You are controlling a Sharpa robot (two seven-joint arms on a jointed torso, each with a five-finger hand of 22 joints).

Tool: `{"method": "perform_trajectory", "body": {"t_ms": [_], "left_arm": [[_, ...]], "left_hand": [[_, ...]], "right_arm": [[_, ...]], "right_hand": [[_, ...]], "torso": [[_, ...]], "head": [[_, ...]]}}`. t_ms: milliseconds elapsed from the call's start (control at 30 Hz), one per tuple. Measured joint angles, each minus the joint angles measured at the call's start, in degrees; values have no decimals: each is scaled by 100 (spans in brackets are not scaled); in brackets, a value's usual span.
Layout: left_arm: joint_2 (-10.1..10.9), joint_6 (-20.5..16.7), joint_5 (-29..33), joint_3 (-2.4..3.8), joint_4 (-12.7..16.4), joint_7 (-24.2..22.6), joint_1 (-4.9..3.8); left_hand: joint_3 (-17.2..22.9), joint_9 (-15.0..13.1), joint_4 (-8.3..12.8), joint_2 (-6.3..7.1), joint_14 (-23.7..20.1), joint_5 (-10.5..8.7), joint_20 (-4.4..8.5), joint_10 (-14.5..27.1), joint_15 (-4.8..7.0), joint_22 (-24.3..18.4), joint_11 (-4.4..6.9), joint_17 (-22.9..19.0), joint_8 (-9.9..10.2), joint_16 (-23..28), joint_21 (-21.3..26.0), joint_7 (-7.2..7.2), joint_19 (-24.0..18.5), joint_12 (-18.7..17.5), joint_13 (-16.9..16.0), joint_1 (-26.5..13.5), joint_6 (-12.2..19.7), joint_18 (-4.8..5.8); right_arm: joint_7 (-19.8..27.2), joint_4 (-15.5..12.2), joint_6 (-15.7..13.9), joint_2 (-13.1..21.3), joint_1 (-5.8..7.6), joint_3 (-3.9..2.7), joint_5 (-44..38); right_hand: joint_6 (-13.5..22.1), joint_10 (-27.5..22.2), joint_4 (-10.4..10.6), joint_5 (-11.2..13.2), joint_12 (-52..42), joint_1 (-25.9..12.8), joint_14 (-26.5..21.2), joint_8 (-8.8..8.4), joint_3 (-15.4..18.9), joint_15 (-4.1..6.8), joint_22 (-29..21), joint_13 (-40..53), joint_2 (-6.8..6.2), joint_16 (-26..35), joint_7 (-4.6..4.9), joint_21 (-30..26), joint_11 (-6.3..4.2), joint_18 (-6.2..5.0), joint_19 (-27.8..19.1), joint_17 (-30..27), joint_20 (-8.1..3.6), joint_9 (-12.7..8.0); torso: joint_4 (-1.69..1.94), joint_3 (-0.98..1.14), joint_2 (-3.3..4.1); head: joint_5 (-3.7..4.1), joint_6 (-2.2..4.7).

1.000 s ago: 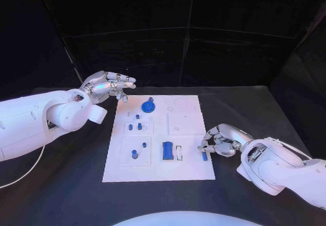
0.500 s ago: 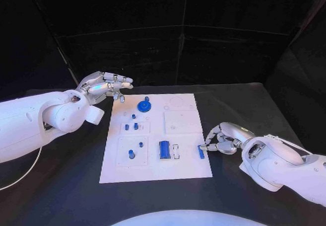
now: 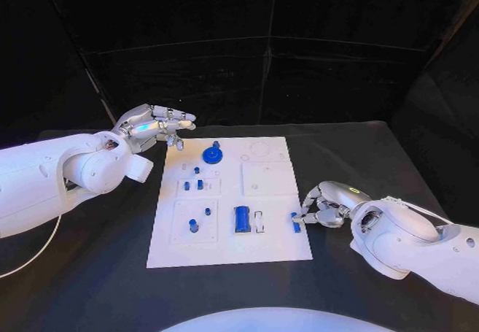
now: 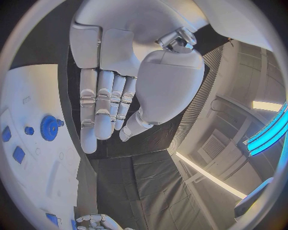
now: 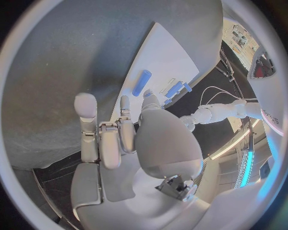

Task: Assemble the parts on the task board

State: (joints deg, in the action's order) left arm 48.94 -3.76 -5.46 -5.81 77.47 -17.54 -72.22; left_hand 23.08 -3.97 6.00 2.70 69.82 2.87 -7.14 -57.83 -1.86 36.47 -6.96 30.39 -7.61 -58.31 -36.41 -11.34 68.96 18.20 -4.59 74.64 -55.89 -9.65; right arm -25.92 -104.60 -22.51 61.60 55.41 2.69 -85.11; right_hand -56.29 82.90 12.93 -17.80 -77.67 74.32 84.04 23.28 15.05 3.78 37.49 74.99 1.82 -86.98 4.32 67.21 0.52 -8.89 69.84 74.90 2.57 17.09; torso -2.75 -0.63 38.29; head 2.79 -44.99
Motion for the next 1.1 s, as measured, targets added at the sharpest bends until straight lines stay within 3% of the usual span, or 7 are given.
{"method": "perform_trajectory", "body": {"t_ms": [267,667,933,1100], "left_arm": [[11,0,0,0,4,0,0],[19,1,0,-1,7,2,0],[34,1,0,-1,15,2,0],[42,1,0,-1,26,2,0]], "left_hand": [[0,0,0,0,0,0,0,0,0,0,0,0,0,0,0,0,0,0,0,0,0,0],[0,0,0,0,-21,0,0,0,21,-2,0,-13,0,0,0,0,0,0,0,0,0,-1],[0,0,0,0,-21,0,0,0,21,-4,0,-12,0,0,0,0,0,0,0,0,0,0],[0,0,0,0,-21,0,0,0,21,-3,0,-12,0,0,0,0,0,0,0,0,0,-1]], "right_arm": [[-37,47,116,-74,-3,1,-94],[-90,90,377,-259,-35,-30,-370],[-135,88,489,-386,-67,-56,-685],[-179,93,571,-460,-69,-68,-945]], "right_hand": [[-38,22,-25,29,-3,43,0,0,25,0,-1,7,-37,19,-4,0,-22,0,0,0,0,23],[-117,0,-220,29,-40,322,0,39,1,-1,-25,17,-43,19,-34,-26,-43,-1,0,0,0,93],[-154,9,-461,121,1,657,-7,-17,-113,-12,-39,211,-17,18,-51,-39,-55,0,-20,0,-20,102],[-156,0,-685,251,12,813,-9,-86,-338,32,-46,259,-141,18,-50,-52,-84,0,-22,4,-23,102]], "torso": [[1,-2,-2],[2,-2,2],[2,-2,3],[2,-2,2]], "head": [[-5,4],[-11,-5],[-12,-8],[-15,-5]]}}
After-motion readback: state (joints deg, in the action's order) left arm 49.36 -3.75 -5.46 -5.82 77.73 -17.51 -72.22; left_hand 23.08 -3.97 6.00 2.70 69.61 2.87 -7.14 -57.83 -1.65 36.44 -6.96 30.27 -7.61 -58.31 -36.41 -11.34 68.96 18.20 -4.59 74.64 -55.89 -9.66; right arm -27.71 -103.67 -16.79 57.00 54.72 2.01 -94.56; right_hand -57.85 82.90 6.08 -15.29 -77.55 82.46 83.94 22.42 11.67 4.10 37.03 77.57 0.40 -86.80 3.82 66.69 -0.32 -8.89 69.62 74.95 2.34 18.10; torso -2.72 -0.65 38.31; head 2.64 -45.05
